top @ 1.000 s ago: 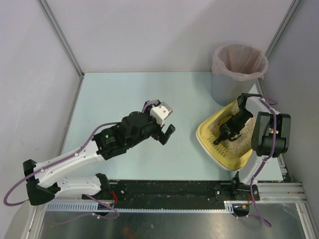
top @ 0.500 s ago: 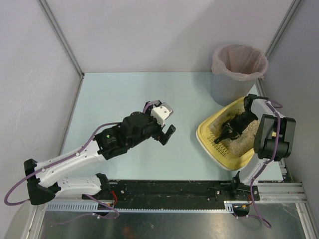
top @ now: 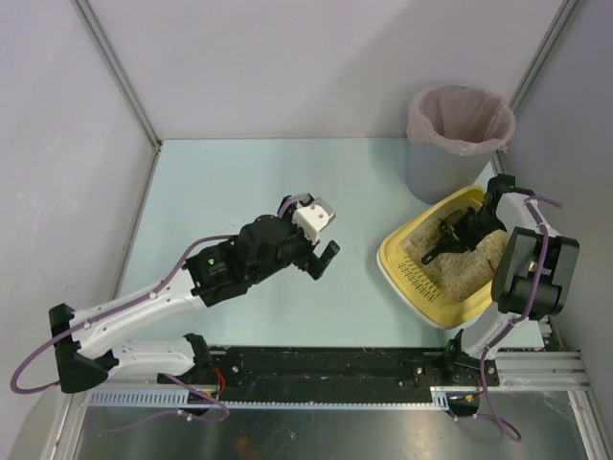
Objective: Clean the litter box
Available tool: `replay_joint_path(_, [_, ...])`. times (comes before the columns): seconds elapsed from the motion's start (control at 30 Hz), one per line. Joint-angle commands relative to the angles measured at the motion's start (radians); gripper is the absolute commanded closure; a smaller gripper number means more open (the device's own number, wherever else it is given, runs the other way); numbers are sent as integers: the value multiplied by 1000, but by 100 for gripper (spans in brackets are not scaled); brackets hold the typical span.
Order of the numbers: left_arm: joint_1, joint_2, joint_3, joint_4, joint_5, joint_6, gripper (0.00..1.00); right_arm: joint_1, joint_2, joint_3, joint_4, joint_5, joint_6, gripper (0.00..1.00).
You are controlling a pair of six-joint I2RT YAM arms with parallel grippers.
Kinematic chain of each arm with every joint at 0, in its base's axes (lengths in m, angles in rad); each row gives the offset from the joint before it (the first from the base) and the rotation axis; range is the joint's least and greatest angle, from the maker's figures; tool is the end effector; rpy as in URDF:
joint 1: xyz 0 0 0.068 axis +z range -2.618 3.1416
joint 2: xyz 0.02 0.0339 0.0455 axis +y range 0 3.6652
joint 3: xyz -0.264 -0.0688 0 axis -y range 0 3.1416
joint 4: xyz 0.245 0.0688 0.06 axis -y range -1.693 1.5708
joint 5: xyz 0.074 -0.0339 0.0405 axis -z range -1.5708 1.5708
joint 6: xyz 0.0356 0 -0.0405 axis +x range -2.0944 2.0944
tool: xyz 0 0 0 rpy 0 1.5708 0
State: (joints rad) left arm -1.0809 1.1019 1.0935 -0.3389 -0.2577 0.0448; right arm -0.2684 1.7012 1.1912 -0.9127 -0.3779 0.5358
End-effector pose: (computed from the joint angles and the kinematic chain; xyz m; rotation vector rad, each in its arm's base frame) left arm 0.1248 -0.2147 0.3700 0.8788 1.7207 -0.4518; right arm 0.3055 -0.0704 0.2021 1.1305 2.7666 0.5959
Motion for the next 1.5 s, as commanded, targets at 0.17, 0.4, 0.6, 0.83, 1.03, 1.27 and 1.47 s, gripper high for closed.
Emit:
replay_joint_path(0.17, [-7,7,-3,32,-8,30,0,9,-125,13,11,135,-46,100])
replay_joint_path(0.4, [-7,22,-3,32,0,29,1,26,-290,-34,2,229,-28,100])
replay_joint_path(0.6, [-7,35,-4,32,6,26,0,69,-345,-73,-9,241,-11,100])
replay_joint_path(0.83, [-7,46,-6,32,-15,33,0,127,-374,-77,-52,358,9,100])
replay_joint_path(1.03, [-7,53,-6,32,-9,32,0,138,-414,-122,-12,358,61,100])
replay_joint_path(1.27, [-7,62,-6,32,-2,29,0,101,-408,-145,12,323,56,100])
replay_joint_path(1.47, [-7,73,-7,32,-11,30,0,184,-419,-143,32,360,55,100])
